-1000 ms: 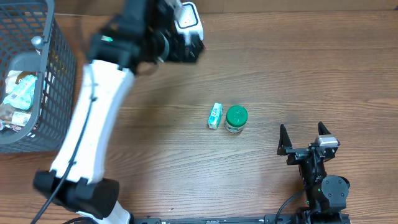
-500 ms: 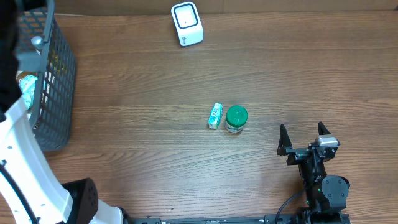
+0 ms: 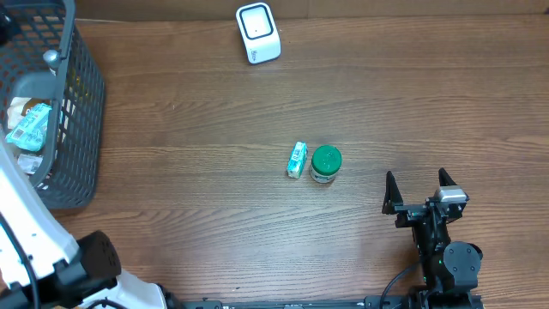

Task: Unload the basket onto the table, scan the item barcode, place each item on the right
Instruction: 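Swing the left gripper back over the grey mesh basket, then grasp the yellow oil bottle in the basket with the left gripper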

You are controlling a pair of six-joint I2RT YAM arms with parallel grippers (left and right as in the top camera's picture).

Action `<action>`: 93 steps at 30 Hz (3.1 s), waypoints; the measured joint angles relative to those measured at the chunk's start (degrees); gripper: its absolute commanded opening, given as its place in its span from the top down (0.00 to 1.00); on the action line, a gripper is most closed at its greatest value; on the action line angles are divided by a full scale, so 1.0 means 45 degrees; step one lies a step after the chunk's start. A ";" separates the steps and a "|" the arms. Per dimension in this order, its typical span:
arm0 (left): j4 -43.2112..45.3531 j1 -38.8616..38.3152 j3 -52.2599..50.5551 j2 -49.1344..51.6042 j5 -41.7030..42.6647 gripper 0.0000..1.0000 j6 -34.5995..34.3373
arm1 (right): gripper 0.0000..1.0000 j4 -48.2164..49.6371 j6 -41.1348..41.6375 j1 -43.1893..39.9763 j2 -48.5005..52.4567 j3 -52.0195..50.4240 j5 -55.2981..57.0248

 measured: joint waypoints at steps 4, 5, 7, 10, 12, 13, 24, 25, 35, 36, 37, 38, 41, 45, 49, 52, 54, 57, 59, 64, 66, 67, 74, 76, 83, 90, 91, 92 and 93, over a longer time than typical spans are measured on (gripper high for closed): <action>0.0005 0.0345 -0.0447 0.0957 0.0967 0.00 0.0262 | 0.00 0.0000 0.0005 0.0000 0.0000 0.0000 0.0000; 0.0044 0.0447 -0.0457 0.1209 0.1234 0.00 0.0282 | 0.00 0.0005 0.0000 0.0000 0.0000 0.0000 0.0000; 0.0214 0.0675 -0.0491 0.1729 0.1753 0.00 0.0325 | 0.00 0.0005 0.0005 0.0000 0.0000 0.0000 0.0005; 0.0437 0.0971 -0.0520 0.2409 0.2293 0.00 0.0330 | 0.00 0.0005 0.0010 0.0000 0.0000 0.0000 0.0005; 0.0549 0.1059 -0.0539 0.2783 0.2458 0.00 0.0330 | 0.00 0.0005 0.0005 0.0000 0.0000 0.0000 0.0010; 0.0636 0.1112 -0.0539 0.2973 0.2531 0.00 0.0330 | 0.00 0.0005 0.0005 0.0000 0.0000 0.0000 0.0005; 0.2006 0.1127 -0.0539 0.5377 0.4269 0.00 0.0316 | 0.00 0.0005 0.0005 0.0000 0.0000 0.0000 0.0005; 0.2127 0.1127 -0.0539 0.5629 0.4367 0.01 0.0311 | 0.00 0.0005 0.0010 0.0000 0.0000 0.0000 0.0005; 0.2730 0.1127 -0.0578 0.7266 0.4702 0.00 -0.0369 | 0.00 0.0010 0.0005 0.0000 0.0000 0.0000 0.0000; 0.2744 0.1122 -0.0583 0.7344 0.4731 0.02 -0.0423 | 0.00 0.0005 0.0005 0.0000 0.0000 0.0000 0.0005; 0.2744 0.1122 -0.0588 0.7397 0.4750 0.06 -0.0476 | 0.00 0.0000 0.0005 0.0000 0.0000 0.0000 0.0005; 0.2749 0.1107 -0.0588 0.7451 0.4760 0.15 -0.0568 | 0.00 0.0000 0.0000 0.0000 0.0000 0.0000 0.0005; 0.2783 0.1103 -0.0588 0.7524 0.4847 0.41 -0.0806 | 0.00 0.0005 0.0000 0.0000 0.0000 0.0000 0.0010; 0.2783 0.1103 -0.0588 0.7533 0.4901 0.59 -0.0792 | 0.00 0.0005 0.0005 0.0000 0.0000 0.0000 0.0005; 0.2773 0.1103 -0.0588 0.7533 0.4891 0.73 -0.0767 | 0.00 0.0005 0.0000 0.0000 0.0000 0.0000 0.0000; 0.2769 0.1103 -0.0583 0.7504 0.4886 0.72 -0.0797 | 0.00 0.0005 0.0005 0.0000 0.0000 0.0000 0.0005; 0.2710 0.1103 -0.0588 0.7456 0.4877 0.72 -0.0811 | 0.00 0.0000 0.0000 0.0000 0.0000 0.0000 0.0005; 0.2676 0.1103 -0.0685 0.7121 0.4663 0.71 -0.0991 | 0.00 0.0005 0.0005 0.0000 0.0000 0.0000 0.0005; 0.2647 0.1103 -0.0821 0.6523 0.4342 0.70 -0.1088 | 0.00 0.0000 0.0005 0.0000 0.0000 0.0000 0.0005; 0.2603 0.1103 -0.0845 0.3925 0.3400 0.71 -0.1438 | 0.00 0.0005 0.0005 0.0000 0.0000 0.0000 0.0000; 0.2633 0.1103 -0.0845 0.2691 0.3162 0.71 -0.1666 | 0.00 0.0000 0.0010 0.0000 0.0000 0.0000 0.0005; 0.2667 0.1103 -0.0845 0.2001 0.3109 0.71 -0.1807 | 0.00 0.0000 0.0005 0.0000 0.0000 0.0000 0.0000; 0.2288 0.0729 -0.0675 -0.1404 0.2924 0.76 -0.2424 | 0.00 0.0000 0.0010 0.0000 0.0000 0.0000 0.0000; 0.1807 0.0393 -0.0675 -0.1972 0.2924 0.77 -0.2467 | 0.00 0.0005 0.0005 0.0000 0.0000 0.0000 0.0005; -0.1253 -0.1734 -0.0670 -0.3147 0.2924 0.79 -0.2395 | 0.00 0.0000 0.0005 0.0000 0.0000 0.0000 0.0005; -0.4163 -0.3934 -0.0680 -0.3084 0.2958 0.79 -0.2312 | 0.00 0.0010 0.0000 0.0000 0.0000 0.0000 0.0010; -0.4381 -0.4250 -0.0680 -0.3031 0.2958 0.78 -0.2312 | 0.00 0.0000 0.0000 0.0000 0.0000 0.0000 0.0005; -0.4522 -0.4527 -0.0680 -0.2963 0.2953 0.78 -0.2312 | 0.00 0.0005 0.0005 0.0000 0.0000 0.0000 0.0005; -0.4614 -0.4823 -0.0680 -0.2875 0.2924 0.77 -0.2307 | 0.00 0.0000 0.0005 0.0000 0.0000 0.0000 0.0005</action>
